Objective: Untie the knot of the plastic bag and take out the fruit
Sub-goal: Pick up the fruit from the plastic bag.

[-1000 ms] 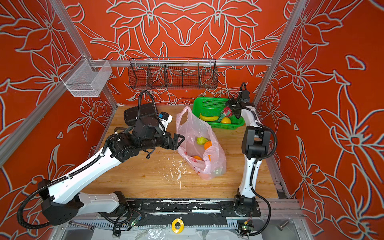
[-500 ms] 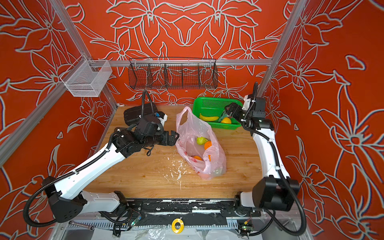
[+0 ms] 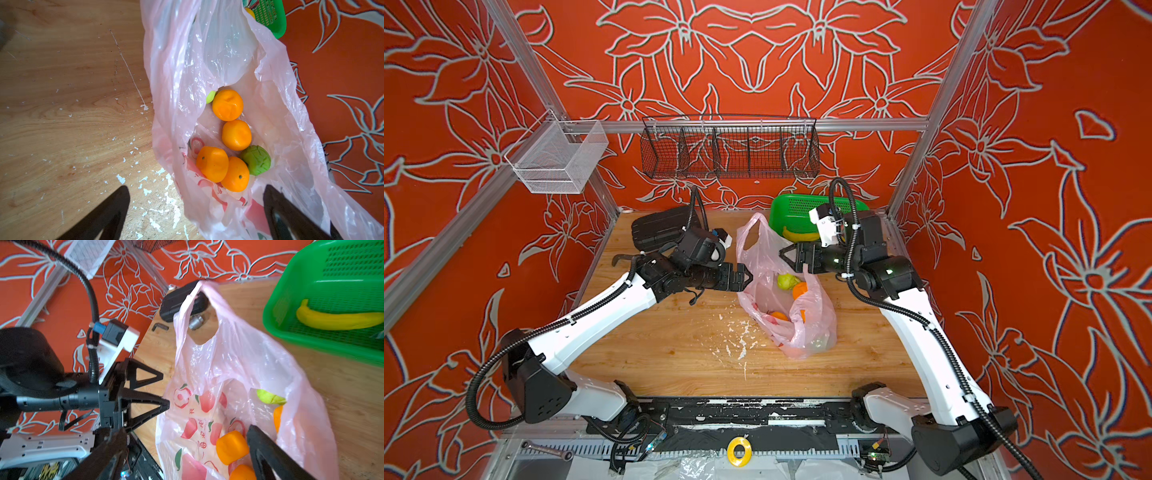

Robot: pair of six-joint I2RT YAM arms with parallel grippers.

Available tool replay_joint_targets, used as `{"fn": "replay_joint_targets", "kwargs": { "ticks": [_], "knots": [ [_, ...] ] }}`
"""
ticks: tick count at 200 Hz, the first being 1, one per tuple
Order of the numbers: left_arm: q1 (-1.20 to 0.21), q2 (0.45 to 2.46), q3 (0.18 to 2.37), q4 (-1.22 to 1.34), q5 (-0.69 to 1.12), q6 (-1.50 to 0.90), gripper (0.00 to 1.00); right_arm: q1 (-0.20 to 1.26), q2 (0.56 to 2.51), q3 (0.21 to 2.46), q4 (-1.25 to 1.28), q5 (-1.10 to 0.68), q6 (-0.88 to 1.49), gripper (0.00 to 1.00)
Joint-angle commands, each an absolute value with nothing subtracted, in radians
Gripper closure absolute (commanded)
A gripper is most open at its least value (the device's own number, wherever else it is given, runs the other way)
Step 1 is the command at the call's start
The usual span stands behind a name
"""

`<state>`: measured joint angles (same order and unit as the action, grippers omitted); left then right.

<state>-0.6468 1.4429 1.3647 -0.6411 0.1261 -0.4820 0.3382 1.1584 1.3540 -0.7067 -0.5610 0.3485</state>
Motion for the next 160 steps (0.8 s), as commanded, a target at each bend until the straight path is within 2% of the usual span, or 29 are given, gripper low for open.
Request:
{"fn": "replay_joint_targets", "kwargs": {
  "ticks": [1, 34, 82, 160],
  "knots": [
    [-0.643, 1.465, 1.357, -0.636, 0.179, -0.509, 0.00, 0.405, 1.185, 1.329, -0.742, -0.516, 0.335, 0.08],
    [-0.643, 1.503, 1.377, -0.693, 0.200, -0.505, 0.00, 0.494, 1.238, 1.290, -0.784, -0.340, 0.372, 0.11],
    [-0.646, 1.502, 1.332, -0.687, 0.231, -0.521, 0.02, 0.597, 1.279, 1.161, -0.797, -0.239, 0.412, 0.14],
    [-0.729, 1.578, 1.279, -0.683, 0.336, -0.535, 0.05, 0.627, 1.255, 0.946, -0.913, -0.116, 0.451, 0.14]
  ]
}}
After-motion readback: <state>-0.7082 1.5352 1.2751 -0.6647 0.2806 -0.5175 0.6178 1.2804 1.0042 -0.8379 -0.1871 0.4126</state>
